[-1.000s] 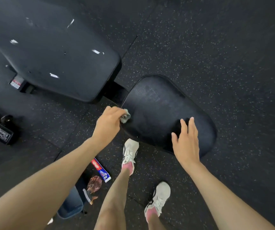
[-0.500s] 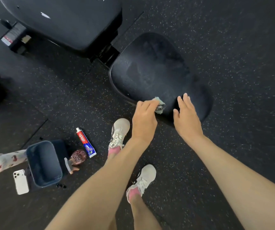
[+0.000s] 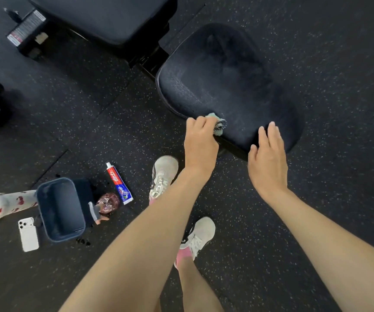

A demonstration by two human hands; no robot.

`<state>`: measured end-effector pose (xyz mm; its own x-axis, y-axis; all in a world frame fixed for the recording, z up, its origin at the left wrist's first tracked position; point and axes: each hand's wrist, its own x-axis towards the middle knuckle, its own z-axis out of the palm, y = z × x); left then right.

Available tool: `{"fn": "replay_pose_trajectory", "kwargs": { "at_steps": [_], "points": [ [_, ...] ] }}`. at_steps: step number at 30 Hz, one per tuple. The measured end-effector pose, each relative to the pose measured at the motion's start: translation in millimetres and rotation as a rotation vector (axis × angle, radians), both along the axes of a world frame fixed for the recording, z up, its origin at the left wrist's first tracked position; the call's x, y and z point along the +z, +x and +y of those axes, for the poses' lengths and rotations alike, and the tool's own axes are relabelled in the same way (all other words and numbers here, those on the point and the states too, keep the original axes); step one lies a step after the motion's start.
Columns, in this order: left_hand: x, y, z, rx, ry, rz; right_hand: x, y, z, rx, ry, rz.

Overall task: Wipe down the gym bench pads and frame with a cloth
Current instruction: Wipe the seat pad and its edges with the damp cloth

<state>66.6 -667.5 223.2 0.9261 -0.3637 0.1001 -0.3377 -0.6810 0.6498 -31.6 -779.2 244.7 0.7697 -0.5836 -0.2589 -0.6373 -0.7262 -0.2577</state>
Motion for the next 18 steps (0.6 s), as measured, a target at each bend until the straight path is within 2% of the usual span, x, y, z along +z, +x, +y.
{"fn": "replay_pose_trajectory", "kwargs": {
  "at_steps": [3,5,9,10,14,18],
  "points": [
    [10,13,18,-0.223,-0.016,-0.031,1,-2,0,-0.048,0.0,0.006],
    [16,31,34,-0.25,-0.007,-0.074,1,-2,2,-0.081,0.019,0.0],
    [14,61,21,0.169,0.056,0.044,1,-1,5,-0.123,0.049,-0.011],
    [13,57,9,0.196,0.067,0.052,2,-1,5,-0.14,0.06,-0.016],
    [20,5,-41,-0.045,0.086,0.058,4,-6,-1,-0.163,0.078,-0.02],
    [14,-9,-46,-0.118,0.079,0.029,2,-17,-11,-0.151,0.066,-0.008]
  ]
}}
